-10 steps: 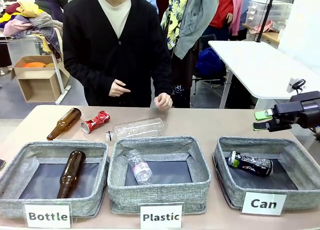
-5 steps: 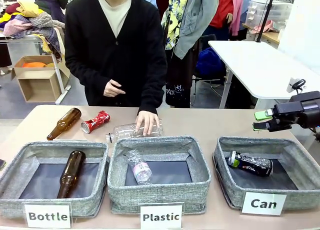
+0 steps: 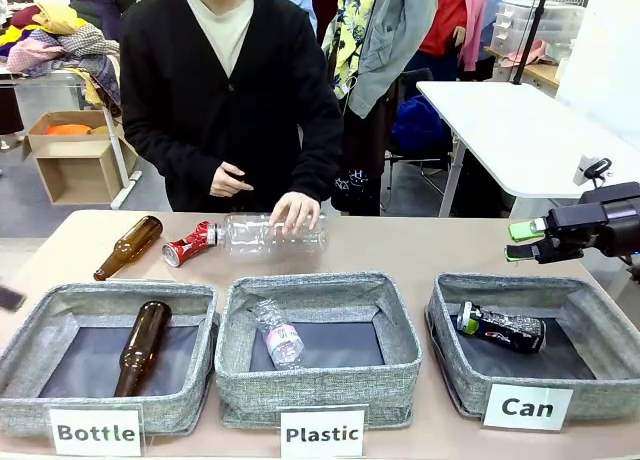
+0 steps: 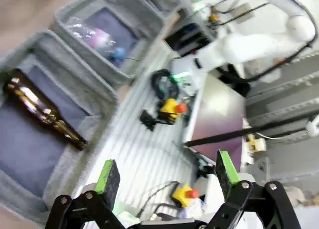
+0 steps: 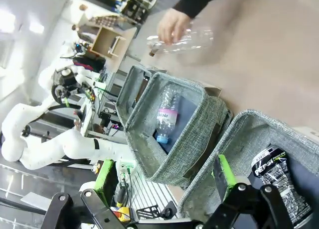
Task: Sort the can waste into the basket.
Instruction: Pick up the can waste from the table and place it in the right Fabric basket.
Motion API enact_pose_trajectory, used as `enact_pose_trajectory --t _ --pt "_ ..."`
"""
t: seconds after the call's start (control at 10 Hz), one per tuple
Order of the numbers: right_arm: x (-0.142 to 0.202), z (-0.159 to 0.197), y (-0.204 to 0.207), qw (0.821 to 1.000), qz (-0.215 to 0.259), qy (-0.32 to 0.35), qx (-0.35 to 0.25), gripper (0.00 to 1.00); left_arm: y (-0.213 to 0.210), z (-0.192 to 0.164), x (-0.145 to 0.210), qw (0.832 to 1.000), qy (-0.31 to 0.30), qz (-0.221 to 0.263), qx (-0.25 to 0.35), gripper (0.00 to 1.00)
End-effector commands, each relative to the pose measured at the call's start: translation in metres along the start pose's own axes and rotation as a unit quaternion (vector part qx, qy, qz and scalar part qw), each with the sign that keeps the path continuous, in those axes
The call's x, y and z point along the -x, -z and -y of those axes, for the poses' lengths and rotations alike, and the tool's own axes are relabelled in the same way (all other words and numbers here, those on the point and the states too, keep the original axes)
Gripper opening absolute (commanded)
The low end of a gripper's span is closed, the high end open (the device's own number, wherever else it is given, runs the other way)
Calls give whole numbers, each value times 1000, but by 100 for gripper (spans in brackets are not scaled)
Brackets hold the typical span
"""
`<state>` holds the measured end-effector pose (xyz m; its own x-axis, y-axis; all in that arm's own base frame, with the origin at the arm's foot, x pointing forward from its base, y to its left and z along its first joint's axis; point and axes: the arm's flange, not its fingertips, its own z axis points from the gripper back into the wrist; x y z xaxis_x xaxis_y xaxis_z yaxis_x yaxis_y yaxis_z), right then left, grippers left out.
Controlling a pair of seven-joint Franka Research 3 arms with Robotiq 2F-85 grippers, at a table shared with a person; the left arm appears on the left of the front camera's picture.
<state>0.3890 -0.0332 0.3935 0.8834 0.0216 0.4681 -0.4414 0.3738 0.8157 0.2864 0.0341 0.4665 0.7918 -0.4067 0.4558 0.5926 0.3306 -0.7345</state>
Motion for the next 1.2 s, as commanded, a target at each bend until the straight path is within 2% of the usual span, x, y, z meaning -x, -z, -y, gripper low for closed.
enact_pose_trajectory --t 0.0,0.2,0.3,0.4,0.6,0.8,1.0,1.1 --pt "3 -2 2 1000 7 -13 -4 100 15 4 -57 993 -50 -25 -108 100" --pt "3 -2 2 1000 7 -13 -4 100 23 -25 -104 986 -87 -29 -136 100" --pt "3 -2 2 1000 7 -13 -4 100 10 -28 -107 994 -79 -43 -63 100" --pt "3 -2 2 1000 7 -13 -4 100 -20 -21 -86 997 -65 -10 -28 100" --pt "3 -2 2 1000 7 -13 -4 100 -78 -5 -2 998 -42 43 3 100" --pt "3 -2 2 1000 7 -13 -4 100 -103 -6 66 992 -52 119 4 100" --pt "3 -2 2 1000 7 -13 -4 100 -111 -13 93 986 -54 157 12 100" --pt "3 -2 2 1000 7 -13 -4 100 -109 -14 89 986 -49 157 9 100"
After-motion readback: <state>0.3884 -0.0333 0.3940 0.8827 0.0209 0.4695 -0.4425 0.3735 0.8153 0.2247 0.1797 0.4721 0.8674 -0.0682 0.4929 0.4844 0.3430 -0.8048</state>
